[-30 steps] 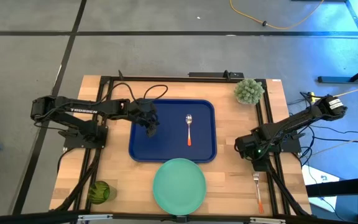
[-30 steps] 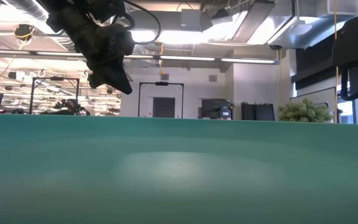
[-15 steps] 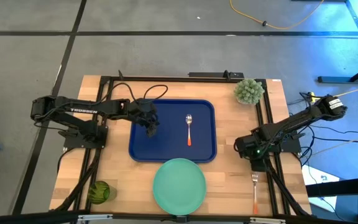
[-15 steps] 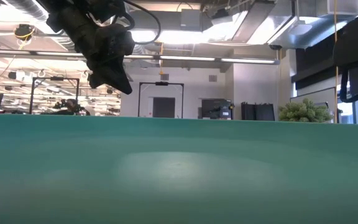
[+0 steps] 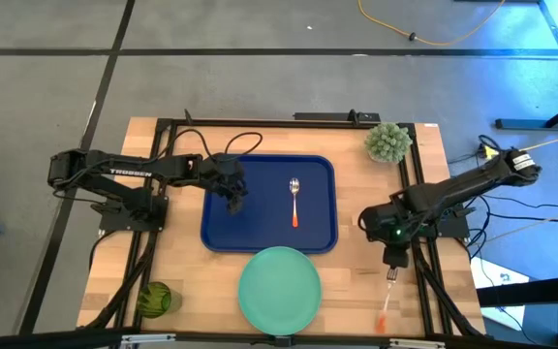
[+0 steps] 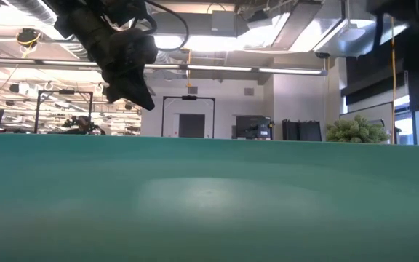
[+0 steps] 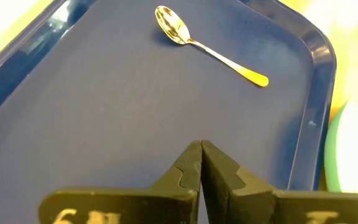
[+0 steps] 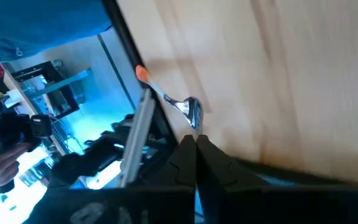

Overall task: Pick and place plate/cup/fork/spoon on tray
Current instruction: Put the orange fork on the serving tray to the right of the orange spoon

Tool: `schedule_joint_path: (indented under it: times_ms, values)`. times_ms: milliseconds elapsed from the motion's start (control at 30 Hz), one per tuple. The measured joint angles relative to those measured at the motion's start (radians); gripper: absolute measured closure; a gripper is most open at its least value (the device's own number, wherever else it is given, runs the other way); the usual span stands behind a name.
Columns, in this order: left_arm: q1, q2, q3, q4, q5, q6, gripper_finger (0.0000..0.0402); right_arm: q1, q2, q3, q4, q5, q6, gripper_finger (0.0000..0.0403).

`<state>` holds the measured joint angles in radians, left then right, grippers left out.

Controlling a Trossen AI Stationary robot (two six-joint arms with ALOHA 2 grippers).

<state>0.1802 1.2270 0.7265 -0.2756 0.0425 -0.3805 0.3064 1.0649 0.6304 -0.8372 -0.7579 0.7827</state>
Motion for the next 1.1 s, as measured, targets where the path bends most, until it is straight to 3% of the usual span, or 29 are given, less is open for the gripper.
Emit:
schedule_joint_path:
  times_ms: [233,467,633,867,1100]
  values:
    - [0.0,0.0,0.0,0.0,0.0,0.055,0.0401,-0.077,0.035,0.165,-0.22,0.016,-0.029,0.0402]
    - [0.0,0.0,0.0,0.0,0.004,0.061,0.0401,-0.223,0.163,0.325,-0.332,0.07,-0.204,0.0403]
    - [0.0,0.0,0.0,0.0,0.005,0.061,0.0401,-0.34,0.303,0.483,-0.486,0.086,-0.427,0.0403]
    - [0.0,0.0,0.0,0.0,0.025,0.077,0.0401,-0.491,0.496,0.743,-0.723,0.201,-0.741,0.0403]
    - [0.0,0.0,0.0,-0.001,0.031,0.077,0.0401,-0.641,0.683,0.964,-0.734,0.296,-0.975,0.0403]
